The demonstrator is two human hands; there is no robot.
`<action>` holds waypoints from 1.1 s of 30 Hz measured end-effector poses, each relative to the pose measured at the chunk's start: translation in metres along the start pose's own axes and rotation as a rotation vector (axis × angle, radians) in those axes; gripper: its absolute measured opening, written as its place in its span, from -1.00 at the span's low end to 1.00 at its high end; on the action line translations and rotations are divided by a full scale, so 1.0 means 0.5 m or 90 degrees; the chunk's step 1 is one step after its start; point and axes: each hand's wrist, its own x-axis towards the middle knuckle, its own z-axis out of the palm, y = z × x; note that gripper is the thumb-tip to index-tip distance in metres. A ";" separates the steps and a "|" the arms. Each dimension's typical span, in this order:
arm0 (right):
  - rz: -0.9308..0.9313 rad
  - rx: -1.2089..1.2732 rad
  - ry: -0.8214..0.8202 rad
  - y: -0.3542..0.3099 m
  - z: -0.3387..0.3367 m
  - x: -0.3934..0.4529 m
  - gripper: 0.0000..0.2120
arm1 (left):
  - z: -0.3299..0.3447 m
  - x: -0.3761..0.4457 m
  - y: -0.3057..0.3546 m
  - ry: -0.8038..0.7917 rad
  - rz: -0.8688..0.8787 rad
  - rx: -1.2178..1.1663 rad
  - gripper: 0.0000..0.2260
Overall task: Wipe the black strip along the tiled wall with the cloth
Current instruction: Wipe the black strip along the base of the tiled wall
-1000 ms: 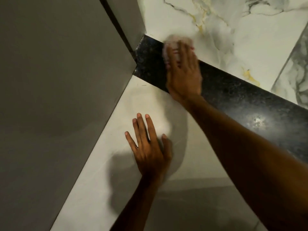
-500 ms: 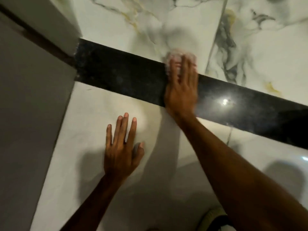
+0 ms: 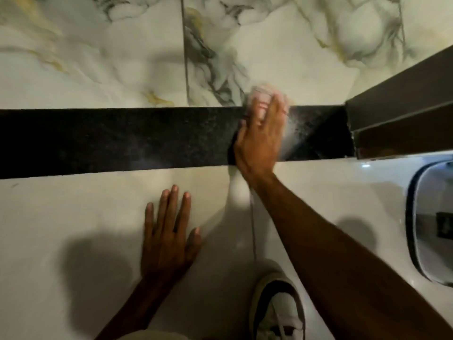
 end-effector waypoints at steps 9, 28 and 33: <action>0.035 -0.013 0.006 0.144 -0.045 -0.133 -0.38 | 0.006 0.058 0.067 -0.007 0.064 0.016 -0.33; 0.225 -0.012 -0.027 0.264 -0.058 -0.009 -0.40 | 0.011 0.107 0.110 -0.022 0.101 0.021 -0.33; 0.147 0.124 -0.121 0.188 -0.059 -0.060 -0.32 | -0.015 0.111 0.121 -0.065 0.098 0.029 -0.33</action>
